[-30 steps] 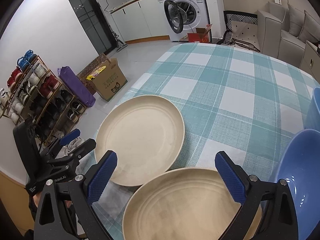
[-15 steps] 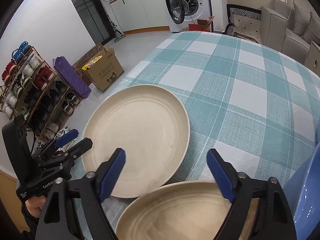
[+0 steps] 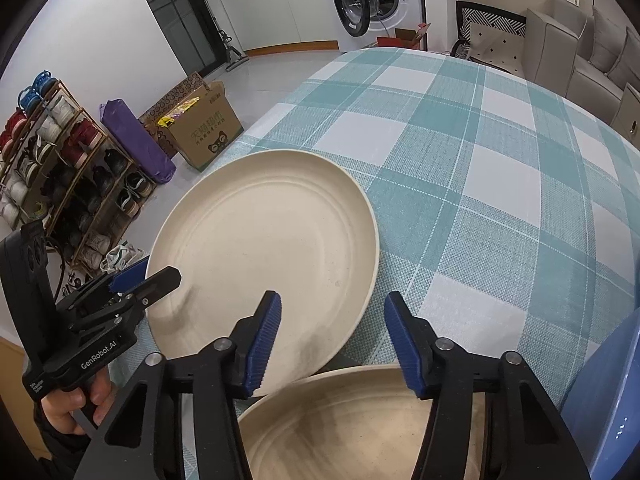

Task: Organize plates and bowls
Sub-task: 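Close the left tool on a cream plate rim while the right tool grips another plate rim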

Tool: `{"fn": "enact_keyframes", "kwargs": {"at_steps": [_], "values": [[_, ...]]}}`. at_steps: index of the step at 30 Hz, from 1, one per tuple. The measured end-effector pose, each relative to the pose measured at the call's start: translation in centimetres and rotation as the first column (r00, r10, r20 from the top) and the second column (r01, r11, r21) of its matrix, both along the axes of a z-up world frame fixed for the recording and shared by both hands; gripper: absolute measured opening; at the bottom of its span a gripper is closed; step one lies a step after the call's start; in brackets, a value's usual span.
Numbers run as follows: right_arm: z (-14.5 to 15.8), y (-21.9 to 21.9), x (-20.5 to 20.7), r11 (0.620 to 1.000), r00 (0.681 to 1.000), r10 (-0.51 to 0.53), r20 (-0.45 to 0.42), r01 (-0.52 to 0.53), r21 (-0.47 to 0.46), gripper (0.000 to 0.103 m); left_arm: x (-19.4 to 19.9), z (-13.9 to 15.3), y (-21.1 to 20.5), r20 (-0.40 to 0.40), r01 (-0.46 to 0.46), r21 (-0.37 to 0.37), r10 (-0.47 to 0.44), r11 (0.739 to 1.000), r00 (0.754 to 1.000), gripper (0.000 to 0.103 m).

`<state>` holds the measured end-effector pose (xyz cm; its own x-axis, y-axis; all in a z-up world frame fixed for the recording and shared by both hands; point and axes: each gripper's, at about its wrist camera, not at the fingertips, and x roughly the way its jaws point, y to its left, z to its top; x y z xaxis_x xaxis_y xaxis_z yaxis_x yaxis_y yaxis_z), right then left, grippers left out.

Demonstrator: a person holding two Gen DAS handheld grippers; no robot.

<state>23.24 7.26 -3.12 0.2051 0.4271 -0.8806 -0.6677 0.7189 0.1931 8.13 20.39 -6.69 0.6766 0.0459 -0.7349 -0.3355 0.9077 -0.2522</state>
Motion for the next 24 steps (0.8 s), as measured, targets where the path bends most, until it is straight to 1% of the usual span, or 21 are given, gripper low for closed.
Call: {"fn": "enact_keyframes", "kwargs": {"at_steps": [3,6,10,12,17,22,24], "values": [[-0.20,-0.05,-0.03,1.000,1.000,-0.002,-0.003,0.002,-0.003,0.050,0.02,-0.01,-0.05,0.000,0.005,0.000,-0.005,1.000,1.000,0.040],[-0.30,-0.02,-0.05,1.000,1.000,-0.001,0.001,0.001,-0.008,0.048,0.06,-0.08,-0.05,-0.002,0.008,-0.002,-0.008,1.000,1.000,0.036],[-0.37,0.09,-0.12,1.000,1.000,0.000,0.003,0.000,-0.014,0.045,0.07,-0.12,0.04,-0.001,0.009,-0.007,-0.009,1.000,1.000,0.027],[-0.46,0.18,-0.24,1.000,1.000,0.005,0.004,-0.005,-0.018,0.039,0.04,-0.14,0.06,0.000,0.007,-0.007,-0.007,1.000,1.000,0.026],[-0.60,0.12,-0.18,0.999,1.000,-0.007,0.016,0.007,-0.033,0.031,0.04,-0.19,0.04,0.000,0.004,-0.006,-0.004,1.000,1.000,0.023],[-0.71,0.11,-0.21,0.999,1.000,-0.005,0.031,0.006,-0.044,0.027,-0.03,-0.23,0.12,-0.002,0.003,-0.007,-0.003,1.000,1.000,0.022],[-0.70,0.13,-0.31,0.999,0.999,-0.004,0.044,0.006,-0.054,0.023,0.00,-0.21,0.12,-0.003,0.001,-0.007,-0.001,1.000,1.000,0.022]]}}
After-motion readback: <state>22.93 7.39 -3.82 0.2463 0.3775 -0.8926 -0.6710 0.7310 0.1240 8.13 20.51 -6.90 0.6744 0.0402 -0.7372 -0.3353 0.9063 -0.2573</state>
